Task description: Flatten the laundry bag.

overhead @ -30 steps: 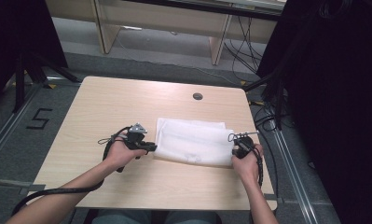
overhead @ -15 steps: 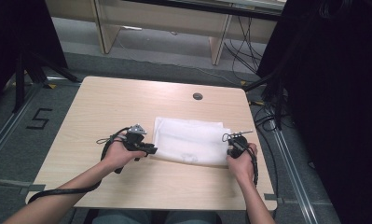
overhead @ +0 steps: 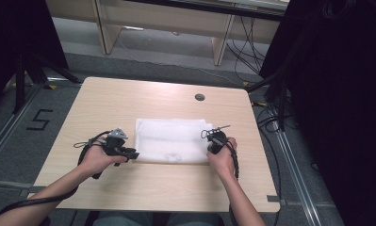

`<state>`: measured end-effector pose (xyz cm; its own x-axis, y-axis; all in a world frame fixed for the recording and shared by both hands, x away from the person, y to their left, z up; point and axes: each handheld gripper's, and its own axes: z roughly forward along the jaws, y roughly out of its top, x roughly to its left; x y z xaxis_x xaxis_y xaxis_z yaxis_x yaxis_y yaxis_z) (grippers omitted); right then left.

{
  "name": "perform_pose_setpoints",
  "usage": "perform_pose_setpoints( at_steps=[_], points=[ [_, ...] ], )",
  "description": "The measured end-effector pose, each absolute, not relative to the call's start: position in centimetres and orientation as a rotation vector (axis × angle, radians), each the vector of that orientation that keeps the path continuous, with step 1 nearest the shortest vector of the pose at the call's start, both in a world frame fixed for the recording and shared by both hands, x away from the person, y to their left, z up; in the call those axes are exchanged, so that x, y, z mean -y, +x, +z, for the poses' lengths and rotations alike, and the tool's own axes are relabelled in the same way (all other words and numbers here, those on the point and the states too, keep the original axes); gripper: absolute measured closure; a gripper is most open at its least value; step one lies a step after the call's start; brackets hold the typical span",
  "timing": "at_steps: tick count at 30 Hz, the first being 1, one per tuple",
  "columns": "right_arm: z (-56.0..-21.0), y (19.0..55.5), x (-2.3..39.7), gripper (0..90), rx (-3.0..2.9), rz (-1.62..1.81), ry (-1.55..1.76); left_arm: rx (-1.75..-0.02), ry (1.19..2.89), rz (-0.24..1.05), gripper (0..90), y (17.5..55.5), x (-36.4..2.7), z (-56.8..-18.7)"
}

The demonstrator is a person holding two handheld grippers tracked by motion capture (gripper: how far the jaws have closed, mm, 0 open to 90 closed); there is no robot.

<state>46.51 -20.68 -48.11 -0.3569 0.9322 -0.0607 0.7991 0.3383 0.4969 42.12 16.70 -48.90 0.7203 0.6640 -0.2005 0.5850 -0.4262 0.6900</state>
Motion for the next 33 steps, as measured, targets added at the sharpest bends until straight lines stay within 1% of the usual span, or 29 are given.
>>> perform_pose_setpoints(
  at_steps=[4, 8, 12, 13, 18, 21, 22, 26, 28, 33],
  points=[
    [-48.0, 46.7, 19.0, 89.4, -2.306, 0.561, 1.505, -0.958, 2.155, 0.162, 70.7, 41.6, -17.9, -49.0],
    [-47.8, 46.3, 18.3, 89.0, -2.332, 0.549, 1.510, -0.977, 2.151, 0.192, 69.6, 41.9, -18.2, -49.1],
    [-47.5, 46.1, 18.4, 88.2, -2.342, 0.562, 1.507, -0.983, 2.163, 0.209, 69.7, 42.3, -18.0, -49.3],
    [-47.5, 45.9, 18.3, 88.1, -2.332, 0.558, 1.555, -0.987, 2.163, 0.209, 69.7, 42.3, -18.0, -49.3],
    [-47.8, 46.0, 18.3, 87.7, -2.350, 0.569, 1.510, -1.010, 2.163, 0.227, 69.7, 42.3, -18.1, -49.3],
    [-47.5, 45.8, 18.3, 85.7, -2.381, 0.584, 1.507, -1.027, 2.142, 0.237, 69.6, 42.4, -18.6, -49.2],
    [-47.1, 45.8, 18.5, 84.8, -2.376, 0.581, 1.521, -1.034, 2.108, 0.258, 69.7, 42.4, -19.0, -49.0],
    [-46.1, 45.9, 19.5, 83.5, -2.332, 0.573, 1.534, -1.027, 2.080, 0.301, 69.8, 42.3, -19.2, -48.3],
    [-45.0, 46.3, 20.5, 81.8, -2.281, 0.599, 1.545, -1.000, 2.059, 0.339, 71.5, 42.1, -18.6, -47.6],
    [-43.7, 47.0, 20.4, 77.9, -2.229, 0.623, 1.546, -0.924, 2.085, 0.349, 72.9, 42.0, -17.1, -46.9]
  ],
)
